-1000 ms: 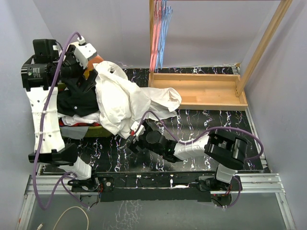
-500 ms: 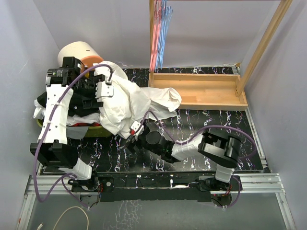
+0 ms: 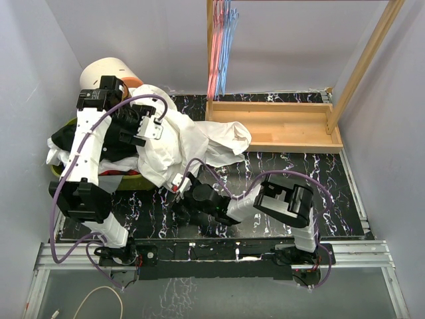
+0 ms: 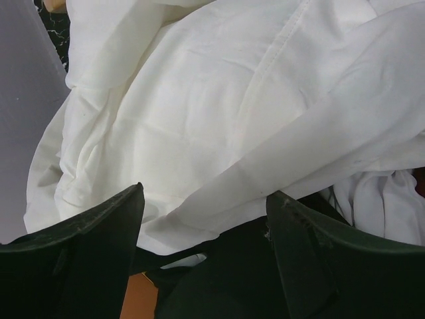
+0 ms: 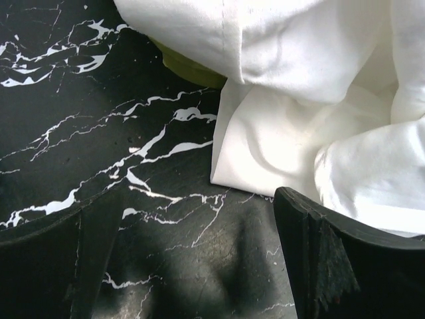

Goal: Place the shirt on the hanger

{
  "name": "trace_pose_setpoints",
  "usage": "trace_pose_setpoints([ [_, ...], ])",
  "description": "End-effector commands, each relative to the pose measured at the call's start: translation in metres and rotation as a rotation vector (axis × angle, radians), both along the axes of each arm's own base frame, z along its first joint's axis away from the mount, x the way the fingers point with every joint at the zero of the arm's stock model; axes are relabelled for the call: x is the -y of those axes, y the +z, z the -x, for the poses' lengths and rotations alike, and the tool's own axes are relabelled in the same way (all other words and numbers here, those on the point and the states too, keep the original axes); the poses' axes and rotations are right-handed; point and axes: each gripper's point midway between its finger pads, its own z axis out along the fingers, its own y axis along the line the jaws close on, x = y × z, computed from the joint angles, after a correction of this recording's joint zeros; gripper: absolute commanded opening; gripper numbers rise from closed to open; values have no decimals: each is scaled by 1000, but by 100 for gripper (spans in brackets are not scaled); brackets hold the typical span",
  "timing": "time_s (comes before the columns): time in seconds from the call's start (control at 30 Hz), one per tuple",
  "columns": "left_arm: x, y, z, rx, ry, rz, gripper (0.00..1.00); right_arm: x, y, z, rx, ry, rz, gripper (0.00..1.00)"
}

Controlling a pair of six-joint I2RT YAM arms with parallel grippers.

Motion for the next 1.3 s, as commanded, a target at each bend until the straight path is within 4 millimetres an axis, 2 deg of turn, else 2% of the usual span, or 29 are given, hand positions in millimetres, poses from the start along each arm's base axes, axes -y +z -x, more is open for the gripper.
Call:
trace_pose_setpoints([
  [0.0, 5, -1, 6, -26, -55, -7, 69, -19, 19, -11, 64, -4, -52, 100],
  [0.2, -5, -10, 3, -38, -37, -61, 57, -20, 14, -33, 82, -65, -66, 99],
  [0.27, -7, -13, 5, -49, -34, -74, 56, -19, 12, -42, 80, -92, -70, 100],
  [0.3, -8, -13, 6, -54, -34, -79, 59, -17, 11, -47, 77, -104, -72, 100],
  [0.37, -10, -15, 6, -56, -30, -90, 76, -16, 9, -56, 71, -119, -76, 100],
  [0.4, -11, -16, 6, -53, -28, -96, 81, -15, 8, -59, 65, -119, -77, 99],
  [0.5, -15, -19, 6, -48, -49, -127, 81, -16, 2, -66, 64, -119, -66, 98],
  [0.63, -16, -25, 6, -58, -47, -135, 67, -24, -5, -70, 75, -111, -39, 93],
  [0.73, -15, -26, 6, -59, -45, -124, 57, -28, -7, -71, 67, -106, -42, 83],
  [0.8, -13, -26, 6, -55, -42, -114, 39, -30, -8, -70, 61, -104, -45, 73],
  [0.9, -11, -24, 5, -34, -37, -97, 0, -28, -7, -71, 62, -111, -48, 48],
  [0.93, -10, -23, 5, -32, -14, -83, 0, -26, -5, -72, 66, -119, -51, 38],
  [0.97, -9, -21, 5, -24, -5, -71, 0, -24, -1, -72, 71, -127, -58, 26],
  [1.0, -8, -17, 5, -13, -2, -61, 0, -21, 6, -73, 80, -139, -72, 19],
  [1.03, -5, -12, 6, 1, 3, -44, 0, -15, 12, -72, 84, -151, -84, 13],
  [1.07, -3, -5, 7, 16, 4, -24, 0, -10, 28, -72, 98, -166, -113, 10],
  [1.17, 7, 23, 11, 75, 10, 47, 0, 7, 72, -69, 136, -201, -180, 8],
  [1.27, 17, 65, 5, 205, 41, 140, 0, 28, 122, -64, 184, -227, -236, 8],
])
